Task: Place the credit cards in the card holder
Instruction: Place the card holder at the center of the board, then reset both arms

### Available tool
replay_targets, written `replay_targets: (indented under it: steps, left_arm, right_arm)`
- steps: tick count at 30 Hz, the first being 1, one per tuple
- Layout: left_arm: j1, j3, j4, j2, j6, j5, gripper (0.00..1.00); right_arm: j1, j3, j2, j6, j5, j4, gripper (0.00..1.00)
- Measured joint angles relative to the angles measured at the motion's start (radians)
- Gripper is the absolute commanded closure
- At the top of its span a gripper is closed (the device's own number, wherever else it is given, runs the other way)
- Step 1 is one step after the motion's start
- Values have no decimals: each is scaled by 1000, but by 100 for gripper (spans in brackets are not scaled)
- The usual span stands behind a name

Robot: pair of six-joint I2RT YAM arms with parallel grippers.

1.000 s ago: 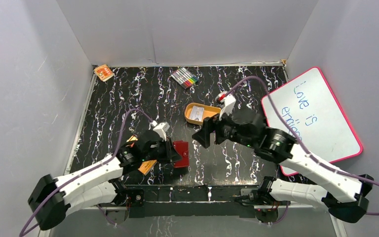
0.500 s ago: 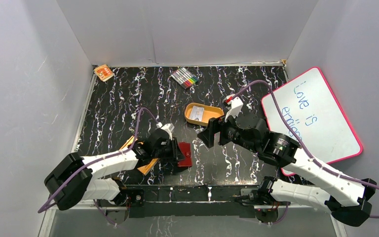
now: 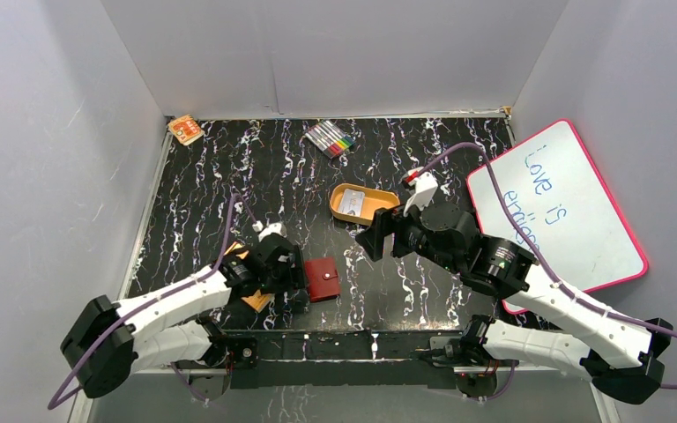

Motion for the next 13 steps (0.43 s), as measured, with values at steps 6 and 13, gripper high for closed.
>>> replay_targets:
  steps: [6, 13]
  left_arm:
    - [0, 157, -200, -168, -7, -109, 30]
    - [0, 385, -348, -347, 11, -239, 28]
  right_arm:
    - [0, 5, 0, 64, 117, -50, 2]
    - [0, 50, 0, 146, 295, -131, 1]
